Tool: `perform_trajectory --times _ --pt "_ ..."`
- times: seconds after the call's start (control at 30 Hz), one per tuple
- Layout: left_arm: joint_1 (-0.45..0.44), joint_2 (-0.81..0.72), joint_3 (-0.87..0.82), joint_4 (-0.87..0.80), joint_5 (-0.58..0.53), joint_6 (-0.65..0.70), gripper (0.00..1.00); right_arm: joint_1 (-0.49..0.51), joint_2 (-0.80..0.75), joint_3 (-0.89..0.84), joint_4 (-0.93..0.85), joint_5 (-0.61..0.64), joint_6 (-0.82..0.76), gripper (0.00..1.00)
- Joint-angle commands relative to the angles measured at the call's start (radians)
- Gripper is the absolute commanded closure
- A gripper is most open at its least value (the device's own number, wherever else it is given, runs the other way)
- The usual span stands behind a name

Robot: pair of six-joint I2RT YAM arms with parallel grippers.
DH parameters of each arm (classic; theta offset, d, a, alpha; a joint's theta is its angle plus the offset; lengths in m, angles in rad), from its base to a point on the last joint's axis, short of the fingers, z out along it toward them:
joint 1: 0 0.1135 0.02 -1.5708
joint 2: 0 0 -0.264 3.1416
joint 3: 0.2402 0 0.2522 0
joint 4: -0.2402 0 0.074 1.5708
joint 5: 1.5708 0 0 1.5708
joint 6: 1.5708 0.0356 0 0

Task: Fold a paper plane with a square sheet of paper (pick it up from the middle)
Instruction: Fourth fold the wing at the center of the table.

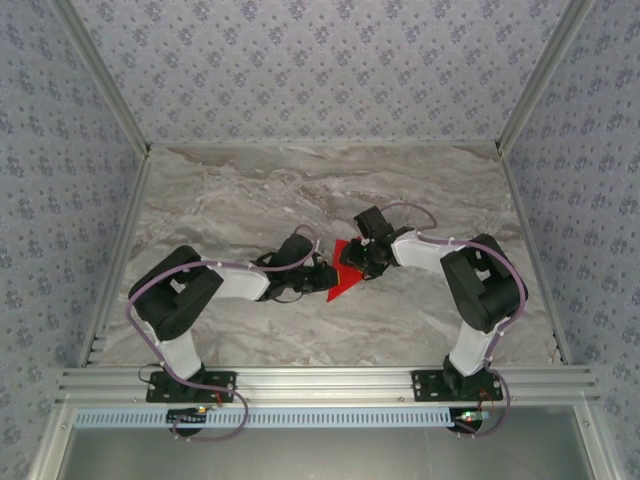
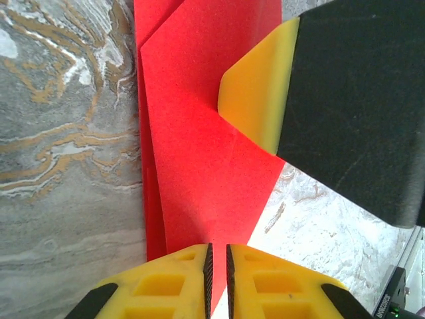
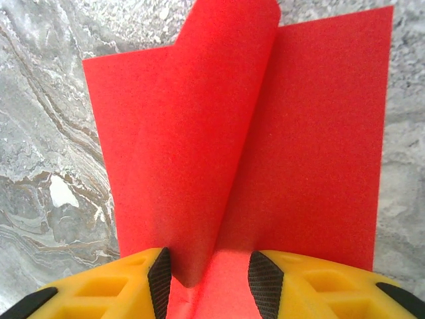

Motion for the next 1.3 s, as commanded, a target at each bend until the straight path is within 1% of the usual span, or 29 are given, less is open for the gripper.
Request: perform_trajectory --times 0.0,1.07,1.27 --pt "-0.003 0.011 0.023 -0.039 -0.025 0.023 0.84 0.009 0.159 -0.083 -0.171 0.118 0.014 0.54" --pt "-0.004 0.038 0.032 -0.091 -0.034 0.034 0.84 0.038 0.255 -0.025 -0.236 0.147 0.014 0.55" --pt "-0.004 0.043 0.038 -0.117 -0.040 0.035 0.85 0.056 0.274 -0.005 -0.268 0.179 0.013 0.55"
